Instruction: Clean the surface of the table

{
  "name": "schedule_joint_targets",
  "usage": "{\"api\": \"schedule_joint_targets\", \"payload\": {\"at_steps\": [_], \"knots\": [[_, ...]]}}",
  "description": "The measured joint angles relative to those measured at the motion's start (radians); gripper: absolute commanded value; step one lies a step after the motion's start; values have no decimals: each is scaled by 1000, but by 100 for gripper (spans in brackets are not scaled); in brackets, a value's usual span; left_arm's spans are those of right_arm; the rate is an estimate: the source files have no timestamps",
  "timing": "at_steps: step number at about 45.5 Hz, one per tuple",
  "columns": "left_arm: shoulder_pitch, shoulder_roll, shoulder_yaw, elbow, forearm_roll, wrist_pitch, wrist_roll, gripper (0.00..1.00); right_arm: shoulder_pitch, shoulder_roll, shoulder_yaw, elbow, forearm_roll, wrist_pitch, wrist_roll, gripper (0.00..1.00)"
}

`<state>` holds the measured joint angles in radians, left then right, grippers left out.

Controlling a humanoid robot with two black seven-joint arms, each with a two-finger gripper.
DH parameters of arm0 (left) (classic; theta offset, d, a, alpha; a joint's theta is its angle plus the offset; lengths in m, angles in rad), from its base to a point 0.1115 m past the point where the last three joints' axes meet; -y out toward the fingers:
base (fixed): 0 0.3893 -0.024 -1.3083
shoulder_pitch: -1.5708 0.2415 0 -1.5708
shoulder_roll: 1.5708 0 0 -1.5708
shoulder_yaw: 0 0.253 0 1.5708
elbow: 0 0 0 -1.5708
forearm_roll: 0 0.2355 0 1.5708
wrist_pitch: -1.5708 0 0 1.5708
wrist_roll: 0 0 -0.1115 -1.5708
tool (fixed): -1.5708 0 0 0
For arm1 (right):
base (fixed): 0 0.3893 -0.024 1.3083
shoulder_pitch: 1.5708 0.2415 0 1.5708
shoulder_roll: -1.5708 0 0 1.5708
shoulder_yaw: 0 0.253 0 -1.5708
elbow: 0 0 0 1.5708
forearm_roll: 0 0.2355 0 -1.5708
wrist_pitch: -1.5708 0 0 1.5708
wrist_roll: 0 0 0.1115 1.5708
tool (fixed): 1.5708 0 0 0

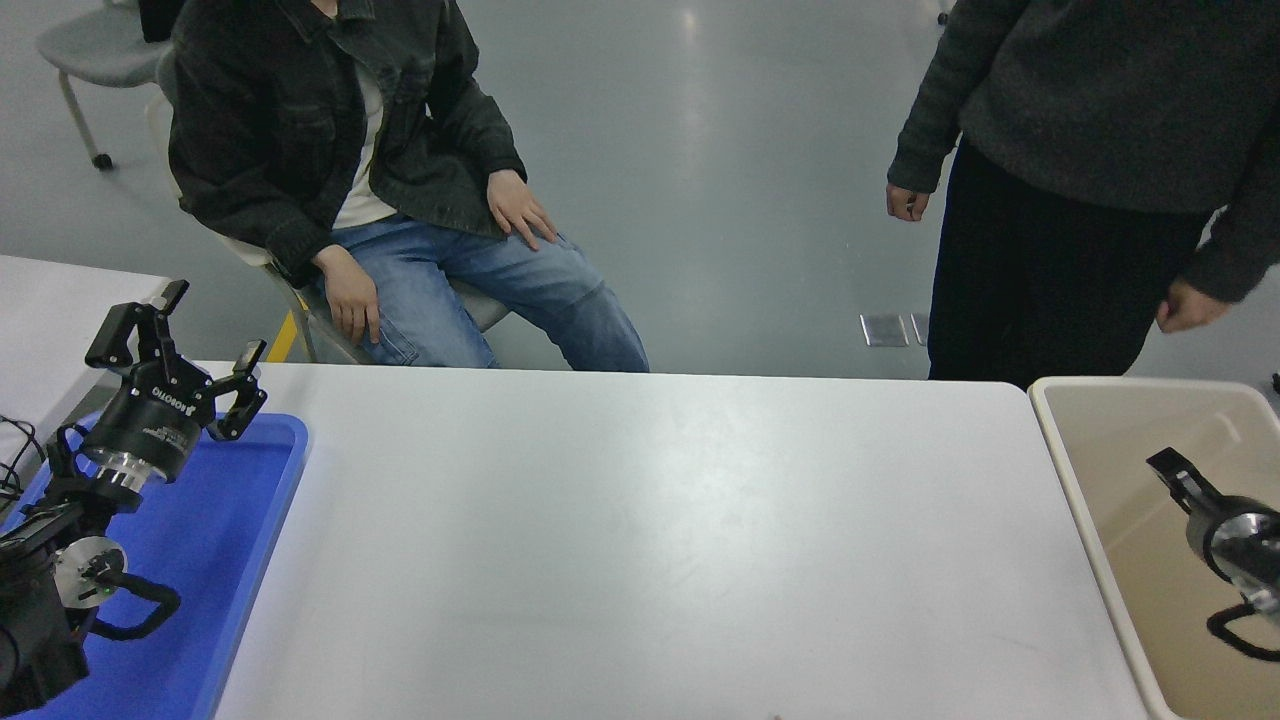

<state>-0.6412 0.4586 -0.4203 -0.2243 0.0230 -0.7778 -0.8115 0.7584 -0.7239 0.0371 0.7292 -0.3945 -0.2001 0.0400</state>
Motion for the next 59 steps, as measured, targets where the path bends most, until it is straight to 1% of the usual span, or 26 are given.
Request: {"api": "schedule_joint_targets", "payload": {"at_steps": [9,15,25,32,37,44,59], "knots": [[0,0,0,0,0,0,0,100,6,-123,103,244,0,3,1,100],[0,0,0,-1,0,0,0,100,6,-182,154,386,0,4,2,100],[0,0,0,0,0,0,0,100,0,-251,218,602,-4,4,4,100],[0,0,0,0,0,0,0,100,-12,-273,256,691,-4,1,8,100],[0,0,0,0,0,0,0,100,-35,-272,290,730,-1,-2,21,100],[0,0,0,0,0,0,0,100,-77,-233,341,760,28,-9,49,100],[0,0,0,0,0,0,0,100,-160,-74,476,722,114,-103,140,100]]}}
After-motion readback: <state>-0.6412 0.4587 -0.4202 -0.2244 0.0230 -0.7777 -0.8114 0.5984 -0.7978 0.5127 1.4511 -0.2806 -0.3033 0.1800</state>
